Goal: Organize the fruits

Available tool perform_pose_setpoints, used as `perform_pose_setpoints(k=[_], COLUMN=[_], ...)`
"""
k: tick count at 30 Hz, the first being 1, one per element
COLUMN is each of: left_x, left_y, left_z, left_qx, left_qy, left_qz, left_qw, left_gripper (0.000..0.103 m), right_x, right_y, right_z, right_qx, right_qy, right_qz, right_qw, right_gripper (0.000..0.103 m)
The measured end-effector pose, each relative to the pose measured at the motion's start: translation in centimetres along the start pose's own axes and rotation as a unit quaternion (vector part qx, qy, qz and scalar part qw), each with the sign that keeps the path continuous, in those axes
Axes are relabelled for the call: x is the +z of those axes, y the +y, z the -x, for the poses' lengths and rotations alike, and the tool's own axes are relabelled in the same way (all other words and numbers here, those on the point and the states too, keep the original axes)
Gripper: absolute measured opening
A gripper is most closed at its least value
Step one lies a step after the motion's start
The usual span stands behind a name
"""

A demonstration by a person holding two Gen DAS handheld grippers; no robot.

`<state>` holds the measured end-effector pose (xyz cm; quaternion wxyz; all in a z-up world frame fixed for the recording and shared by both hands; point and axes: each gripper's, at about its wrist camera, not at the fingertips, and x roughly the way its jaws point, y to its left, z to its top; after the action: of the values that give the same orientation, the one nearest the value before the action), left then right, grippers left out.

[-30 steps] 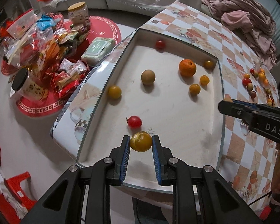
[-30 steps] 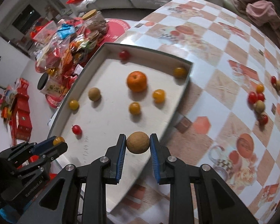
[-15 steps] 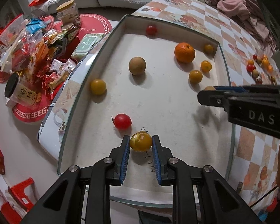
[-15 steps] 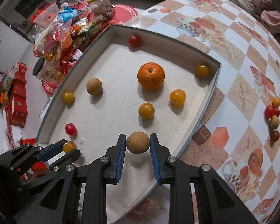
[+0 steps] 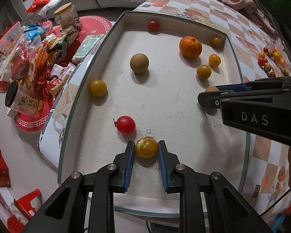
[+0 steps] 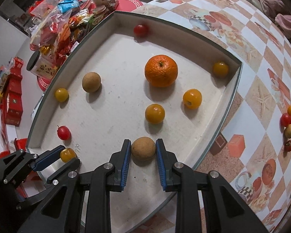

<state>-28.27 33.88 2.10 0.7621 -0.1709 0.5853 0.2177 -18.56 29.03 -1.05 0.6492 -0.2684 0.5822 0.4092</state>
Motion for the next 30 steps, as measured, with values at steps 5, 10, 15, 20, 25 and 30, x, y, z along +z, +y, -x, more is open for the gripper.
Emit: perform_pose_setpoints(k=[5, 10, 15, 20, 25, 30], left_x=[-0.2, -0.2, -0.3, -0.4, -0.4, -0.4], left_y=[-0.2, -0.3, -0.3, -0.1, -0.1, -0.3], left_z=[-0.1, 0.0, 0.1, 0.2, 0.1, 1.1], left_qx=[0.006, 0.005, 0.002, -0.006, -0.011, -0.004], left_qy=[0.004, 0.006, 0.008, 0.011, 0.014, -0.013], left_qz=[-0.012, -0.017, -0.020, -0.019, -0.024, -0.032], left_qw=[0.9999, 0.9998, 0.9998, 0.9997, 0.9996, 0.9994], left_gripper=[0.026, 0.026, 0.026, 0.026, 0.046, 0.079], right_x=[0.1, 0.1, 0.0, -0.1, -0.1, -0.2], right_y=[0.1, 0.4, 0.9, 1.0, 0.8, 0.7], right_z=[0.0, -0.2, -0.3, -0.3, 0.1, 0.2], right_qx=[0.001, 0.002, 0.005, 0.005, 0.006, 0.007], right_qy=[0.001, 0.002, 0.002, 0.004, 0.001, 0.001], right_qz=[0.000, 0.002, 0.008, 0.008, 0.004, -0.001], right_qw=[1.000, 1.000, 1.000, 1.000, 1.000, 1.000], right_gripper=[0.029, 0.034, 0.047, 0.054, 0.060, 0.060])
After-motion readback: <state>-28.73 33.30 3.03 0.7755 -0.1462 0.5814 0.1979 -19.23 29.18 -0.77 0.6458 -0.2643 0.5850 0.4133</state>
